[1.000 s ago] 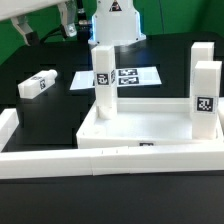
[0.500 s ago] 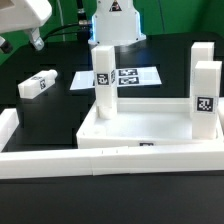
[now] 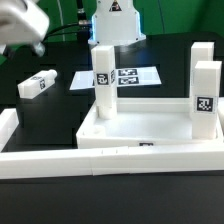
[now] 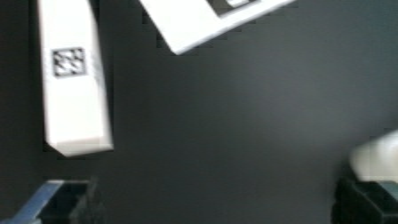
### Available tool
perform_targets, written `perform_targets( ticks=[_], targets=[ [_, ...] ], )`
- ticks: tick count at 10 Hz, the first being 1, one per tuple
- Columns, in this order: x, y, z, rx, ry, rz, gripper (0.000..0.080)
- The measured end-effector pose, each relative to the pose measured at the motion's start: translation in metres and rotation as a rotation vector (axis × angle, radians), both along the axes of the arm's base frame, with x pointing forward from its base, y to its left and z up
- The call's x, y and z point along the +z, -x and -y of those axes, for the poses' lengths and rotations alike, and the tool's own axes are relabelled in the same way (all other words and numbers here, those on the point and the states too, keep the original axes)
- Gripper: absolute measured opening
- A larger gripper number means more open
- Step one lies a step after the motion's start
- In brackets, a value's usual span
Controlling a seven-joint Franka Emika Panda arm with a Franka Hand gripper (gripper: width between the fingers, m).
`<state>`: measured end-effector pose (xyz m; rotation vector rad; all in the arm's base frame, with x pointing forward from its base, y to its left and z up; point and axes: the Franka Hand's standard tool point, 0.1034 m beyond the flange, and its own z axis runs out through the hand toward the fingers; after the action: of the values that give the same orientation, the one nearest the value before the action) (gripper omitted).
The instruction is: Assemble desk
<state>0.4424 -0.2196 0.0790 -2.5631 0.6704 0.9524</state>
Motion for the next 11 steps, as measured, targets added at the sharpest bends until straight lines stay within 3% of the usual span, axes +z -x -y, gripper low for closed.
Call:
perform_targets(
  ticks=[2, 6, 9, 11],
  targets=[
    [-0.022, 0.02, 0.007, 0.002, -0.014, -0.088, 0.0649],
    [-0.023, 0.019, 0.009, 0.003, -0.012, -0.085, 0.0649],
    [-0.058, 0.053, 0.016, -0.022, -0.02, -0.155, 0.0649],
    [-0.07, 0.063, 0.007, -0.022, -0.024, -0.185, 0.0649]
  ],
)
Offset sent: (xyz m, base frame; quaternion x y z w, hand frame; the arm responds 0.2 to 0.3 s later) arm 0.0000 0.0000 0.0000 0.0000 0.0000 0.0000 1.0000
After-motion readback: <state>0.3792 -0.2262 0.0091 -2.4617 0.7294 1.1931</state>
